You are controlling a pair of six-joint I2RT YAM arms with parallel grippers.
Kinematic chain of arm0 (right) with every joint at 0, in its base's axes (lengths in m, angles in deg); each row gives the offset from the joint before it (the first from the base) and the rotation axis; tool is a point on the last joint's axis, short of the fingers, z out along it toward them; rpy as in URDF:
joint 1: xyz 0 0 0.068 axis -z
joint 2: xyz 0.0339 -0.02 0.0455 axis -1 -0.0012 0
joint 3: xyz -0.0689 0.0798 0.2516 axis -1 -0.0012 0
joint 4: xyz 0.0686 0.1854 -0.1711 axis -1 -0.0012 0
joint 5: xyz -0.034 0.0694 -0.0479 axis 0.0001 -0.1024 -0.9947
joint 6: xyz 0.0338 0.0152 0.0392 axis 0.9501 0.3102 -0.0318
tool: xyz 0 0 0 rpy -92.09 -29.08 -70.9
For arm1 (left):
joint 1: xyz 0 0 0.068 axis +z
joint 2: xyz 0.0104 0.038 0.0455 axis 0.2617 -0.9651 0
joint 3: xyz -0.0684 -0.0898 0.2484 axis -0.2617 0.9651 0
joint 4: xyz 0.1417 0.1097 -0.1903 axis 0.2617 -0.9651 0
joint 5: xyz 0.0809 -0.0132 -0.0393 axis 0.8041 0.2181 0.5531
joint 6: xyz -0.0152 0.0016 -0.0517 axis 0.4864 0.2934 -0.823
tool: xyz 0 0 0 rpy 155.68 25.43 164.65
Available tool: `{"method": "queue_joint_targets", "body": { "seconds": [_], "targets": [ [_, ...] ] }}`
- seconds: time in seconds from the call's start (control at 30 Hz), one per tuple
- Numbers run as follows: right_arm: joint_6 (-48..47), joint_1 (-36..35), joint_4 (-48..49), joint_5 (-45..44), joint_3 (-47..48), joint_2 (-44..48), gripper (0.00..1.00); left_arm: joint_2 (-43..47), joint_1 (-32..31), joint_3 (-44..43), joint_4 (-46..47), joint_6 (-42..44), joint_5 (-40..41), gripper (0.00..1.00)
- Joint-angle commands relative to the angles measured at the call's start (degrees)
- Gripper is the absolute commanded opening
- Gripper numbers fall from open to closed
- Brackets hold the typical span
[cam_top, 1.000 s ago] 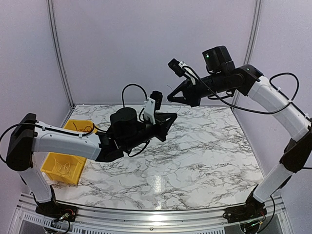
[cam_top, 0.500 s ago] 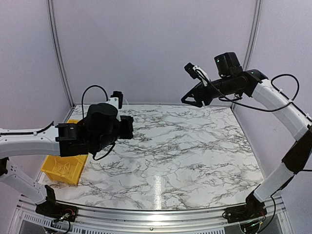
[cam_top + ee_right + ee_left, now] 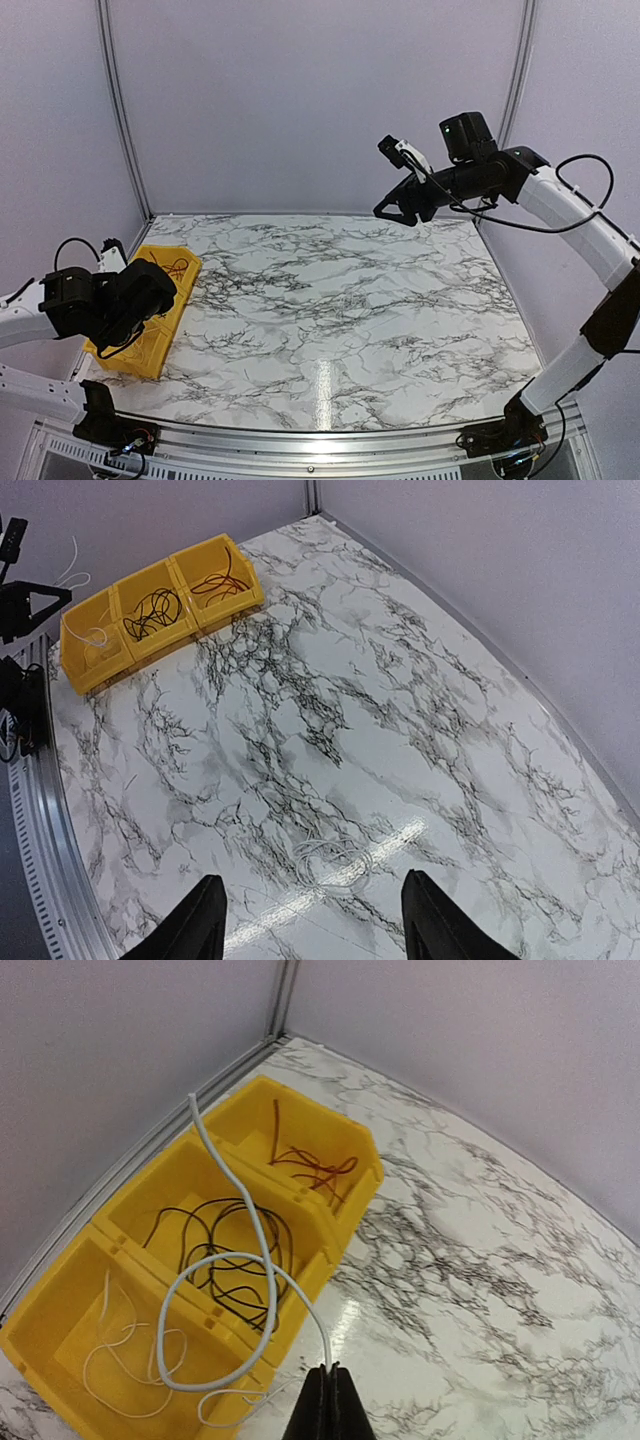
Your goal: Untangle the cables
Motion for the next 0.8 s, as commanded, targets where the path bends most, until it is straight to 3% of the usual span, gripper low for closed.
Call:
{"method": "queue_joint_targets", "body": {
  "seconds": [0.0, 0.27, 0.4, 0.47, 0.67, 0.77],
  "targets": [
    [-1.01, 0.18, 0.79, -0.92, -0.86, 2.89, 0.60, 2.09, 6.65, 3.07, -13.39, -9.42, 1.16, 0.00],
    [-1.21, 0.18, 0.69, -1.73, -2.98, 4.78, 0.60, 3.10, 16.47, 8.35, -13.11, -10.98, -1.70, 0.00],
    [-1.45, 0.18, 0.45, -1.92, -3.66, 5.26, 0.60, 1.96, 16.97, 6.88, -13.00, -10.63, -2.22, 0.36],
    [-1.69, 0.19, 0.32, -2.09, -3.84, 5.13, 0.61, 1.51, 16.97, 5.28, -13.05, -9.70, -2.35, 0.46],
    [-3.44, 1.19, -0.33, -1.90, -4.38, 3.78, 0.63, -0.17, 16.97, -5.36, -13.08, -2.44, 1.35, 0.58],
    [-5.34, 2.93, -0.32, -0.26, -5.01, 2.96, 0.63, -2.88, 16.97, -11.74, -12.57, 1.67, 4.18, 0.59]
  ]
}}
